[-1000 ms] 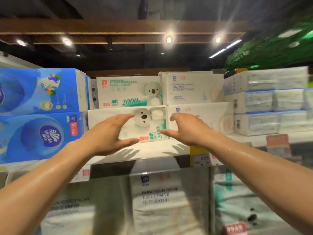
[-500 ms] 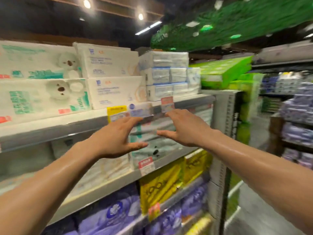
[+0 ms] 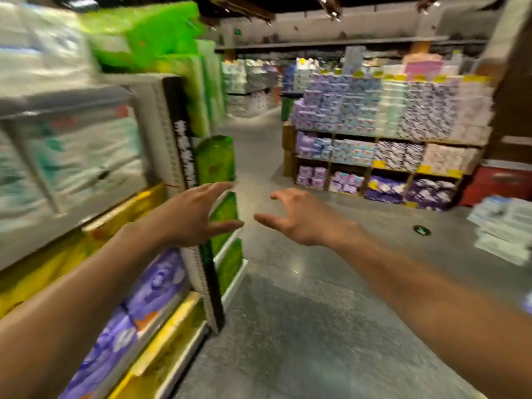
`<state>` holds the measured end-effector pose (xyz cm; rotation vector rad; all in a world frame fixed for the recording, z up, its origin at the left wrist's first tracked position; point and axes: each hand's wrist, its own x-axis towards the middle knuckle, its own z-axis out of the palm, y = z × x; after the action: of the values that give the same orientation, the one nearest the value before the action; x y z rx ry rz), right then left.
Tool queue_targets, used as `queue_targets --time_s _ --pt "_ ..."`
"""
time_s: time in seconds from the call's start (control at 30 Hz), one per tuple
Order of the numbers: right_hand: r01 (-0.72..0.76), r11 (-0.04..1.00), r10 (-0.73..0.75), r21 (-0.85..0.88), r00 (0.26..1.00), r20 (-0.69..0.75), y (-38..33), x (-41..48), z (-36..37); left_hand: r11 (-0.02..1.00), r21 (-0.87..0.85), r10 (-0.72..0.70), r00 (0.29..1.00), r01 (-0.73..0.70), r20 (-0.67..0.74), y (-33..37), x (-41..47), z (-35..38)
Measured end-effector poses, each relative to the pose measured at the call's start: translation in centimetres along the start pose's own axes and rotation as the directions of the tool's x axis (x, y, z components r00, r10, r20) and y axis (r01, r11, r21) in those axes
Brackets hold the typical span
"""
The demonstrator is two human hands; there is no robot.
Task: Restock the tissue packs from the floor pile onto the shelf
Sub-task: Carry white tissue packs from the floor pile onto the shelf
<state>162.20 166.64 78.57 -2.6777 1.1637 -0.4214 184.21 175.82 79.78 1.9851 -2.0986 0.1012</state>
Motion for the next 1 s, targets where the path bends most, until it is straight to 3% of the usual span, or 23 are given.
queue_targets --time_s 0.23,0.6,0.77,1.0 --pt "-0.351 0.936 0.351 -0.020 0.929 0.119 19.8 -3.7 -0.2 0.974 -0.176 0.174 0.972 -0.146 0.157 12.1 14.6 11.8" --pt "-0.686 0.728 0.685 -0.005 0.726 0.061 45.5 1.9 -0.3 0.870 -0.321 0.462 0.844 -0.373 0.271 20.6 41.9 25.2" --pt "-0.819 0.560 0.826 0.121 0.563 -0.015 56.0 5.6 -2.9 0.797 -0.355 0.589 0.760 -0.489 0.274 26.3 56.6 28.3" --pt "-0.887 0.362 0.931 0.288 0.358 -0.066 71.7 6.1 -4.9 0.651 -0.419 0.757 0.577 -0.633 0.305 39.0 72.6 36.0"
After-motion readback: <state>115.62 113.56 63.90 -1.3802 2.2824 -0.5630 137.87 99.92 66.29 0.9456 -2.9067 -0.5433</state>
